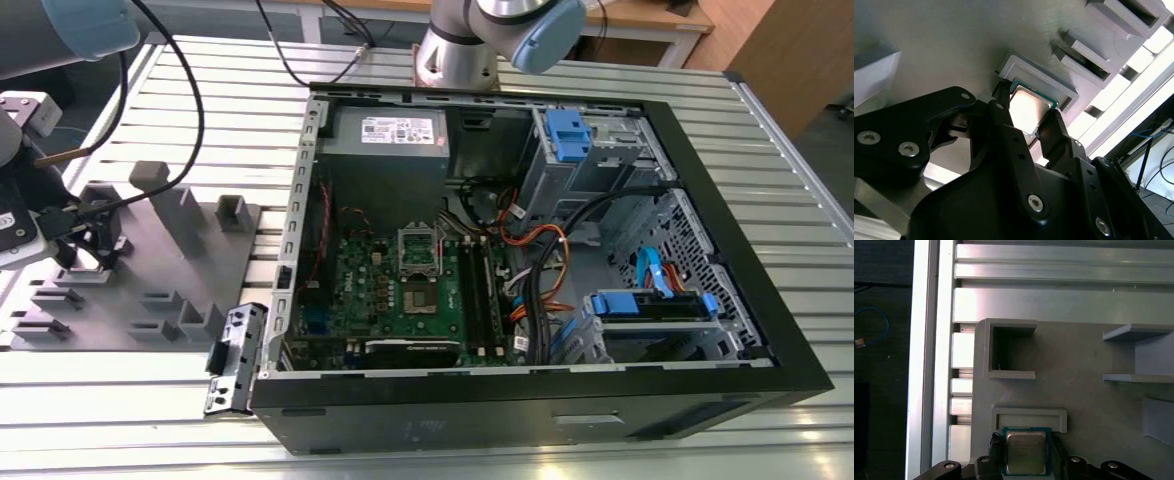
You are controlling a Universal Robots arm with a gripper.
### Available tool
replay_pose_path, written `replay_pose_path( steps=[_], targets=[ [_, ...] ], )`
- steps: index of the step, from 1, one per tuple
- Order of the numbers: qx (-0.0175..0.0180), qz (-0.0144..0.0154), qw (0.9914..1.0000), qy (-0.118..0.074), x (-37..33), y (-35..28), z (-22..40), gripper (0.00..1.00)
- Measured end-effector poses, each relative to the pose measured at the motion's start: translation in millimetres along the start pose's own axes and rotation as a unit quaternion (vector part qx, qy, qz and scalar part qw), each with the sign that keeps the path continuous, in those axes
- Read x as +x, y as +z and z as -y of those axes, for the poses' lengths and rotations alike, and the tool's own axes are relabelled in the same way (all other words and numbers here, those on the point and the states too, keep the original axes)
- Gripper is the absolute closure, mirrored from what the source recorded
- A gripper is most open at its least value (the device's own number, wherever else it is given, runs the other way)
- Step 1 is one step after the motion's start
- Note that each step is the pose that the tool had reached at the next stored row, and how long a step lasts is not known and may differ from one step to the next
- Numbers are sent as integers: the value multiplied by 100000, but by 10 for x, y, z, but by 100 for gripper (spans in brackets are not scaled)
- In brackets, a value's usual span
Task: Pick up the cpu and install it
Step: 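Pick up the cpu and move it towards the insertion slot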
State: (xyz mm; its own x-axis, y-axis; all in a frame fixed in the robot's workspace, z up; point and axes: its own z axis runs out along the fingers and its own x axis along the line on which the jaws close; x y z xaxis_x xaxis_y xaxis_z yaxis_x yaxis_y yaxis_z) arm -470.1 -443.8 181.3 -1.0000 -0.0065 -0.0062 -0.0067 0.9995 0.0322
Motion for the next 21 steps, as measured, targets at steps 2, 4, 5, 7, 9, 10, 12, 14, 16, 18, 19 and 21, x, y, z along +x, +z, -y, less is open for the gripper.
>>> replay_pose_path(
  steps=[2,4,5,7,9,10,12,14,16,18,19,21],
  targets=[
    [-1,1,100000,-1,0,0,0,53],
    [-17,25,100000,0,-1,-5,-1,53],
    [-12,18,100000,-1,-1,-12,-1,53],
    [-5,8,100000,0,0,-31,-1,53],
    [-3,1,100000,1,0,-48,-2,53],
    [-4,4,100000,0,0,-55,-2,53],
    [-12,14,100000,0,-1,-62,-2,53],
    [-13,15,100000,-1,-1,-63,-2,53],
    [-8,6,100000,1,0,-64,-2,53],
    [3,-13,100000,1,0,-73,-3,53],
    [5,-15,100000,1,0,-81,-2,53],
    [-5,3,100000,0,-1,-105,-3,53]
  ],
)
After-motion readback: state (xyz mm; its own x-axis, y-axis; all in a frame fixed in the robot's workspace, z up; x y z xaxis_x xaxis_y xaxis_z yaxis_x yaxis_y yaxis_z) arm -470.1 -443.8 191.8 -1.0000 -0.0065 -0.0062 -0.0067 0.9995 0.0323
